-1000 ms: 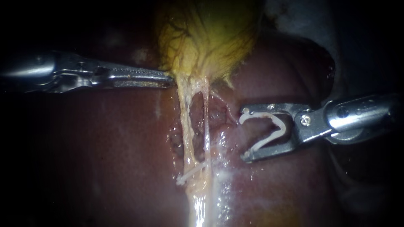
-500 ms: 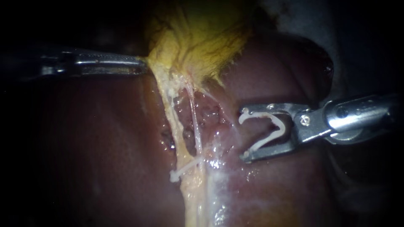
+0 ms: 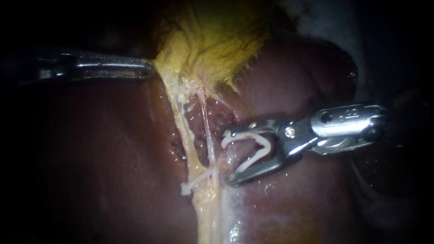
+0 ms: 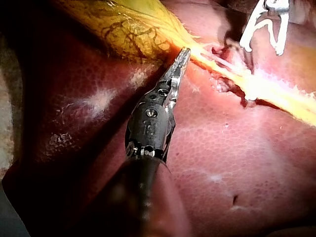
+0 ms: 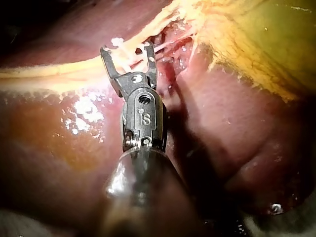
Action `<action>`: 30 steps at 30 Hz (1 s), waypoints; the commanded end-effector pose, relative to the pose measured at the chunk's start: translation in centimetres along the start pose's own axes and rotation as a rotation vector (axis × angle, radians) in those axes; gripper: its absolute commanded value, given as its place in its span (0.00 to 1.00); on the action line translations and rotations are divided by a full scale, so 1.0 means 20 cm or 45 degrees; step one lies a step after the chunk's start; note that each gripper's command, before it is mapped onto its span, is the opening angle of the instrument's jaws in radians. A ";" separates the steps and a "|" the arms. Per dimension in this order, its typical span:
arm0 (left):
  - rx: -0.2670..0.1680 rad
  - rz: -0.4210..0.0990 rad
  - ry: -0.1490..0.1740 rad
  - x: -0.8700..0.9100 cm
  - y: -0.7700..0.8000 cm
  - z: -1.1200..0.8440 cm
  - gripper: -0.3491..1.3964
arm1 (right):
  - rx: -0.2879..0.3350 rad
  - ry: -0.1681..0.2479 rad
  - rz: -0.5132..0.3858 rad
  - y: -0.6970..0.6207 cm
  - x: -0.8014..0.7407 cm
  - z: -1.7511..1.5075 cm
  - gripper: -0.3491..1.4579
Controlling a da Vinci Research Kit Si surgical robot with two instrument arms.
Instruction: Clipping second clip left tube
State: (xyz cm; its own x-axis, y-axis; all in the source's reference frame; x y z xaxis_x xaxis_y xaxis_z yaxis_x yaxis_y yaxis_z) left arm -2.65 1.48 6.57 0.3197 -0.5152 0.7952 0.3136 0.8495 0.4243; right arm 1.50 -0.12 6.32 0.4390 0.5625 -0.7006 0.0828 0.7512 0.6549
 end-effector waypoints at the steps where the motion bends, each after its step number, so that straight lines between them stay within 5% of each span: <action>1: 0.000 0.000 0.000 0.000 0.000 0.000 0.00 | 0.012 -0.003 0.005 0.001 -0.001 0.002 0.52; 11: 0.001 0.000 0.000 0.000 0.000 -0.001 0.00 | 0.116 0.009 0.090 0.014 -0.015 0.019 0.51; 22: 0.001 0.000 0.000 0.000 0.000 -0.001 0.00 | 0.132 -0.002 0.128 0.028 -0.033 0.027 0.51; 30: 0.001 0.000 0.000 0.000 0.000 -0.001 0.00 | 0.137 0.035 0.153 0.034 -0.034 0.031 0.51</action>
State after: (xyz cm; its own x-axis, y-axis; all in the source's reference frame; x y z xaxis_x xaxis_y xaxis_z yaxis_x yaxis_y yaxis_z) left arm -2.62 1.47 6.55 0.3198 -0.5151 0.7952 0.3126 0.8497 0.4246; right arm 1.83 -0.21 7.44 0.4213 0.6602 -0.6218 0.1294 0.6348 0.7618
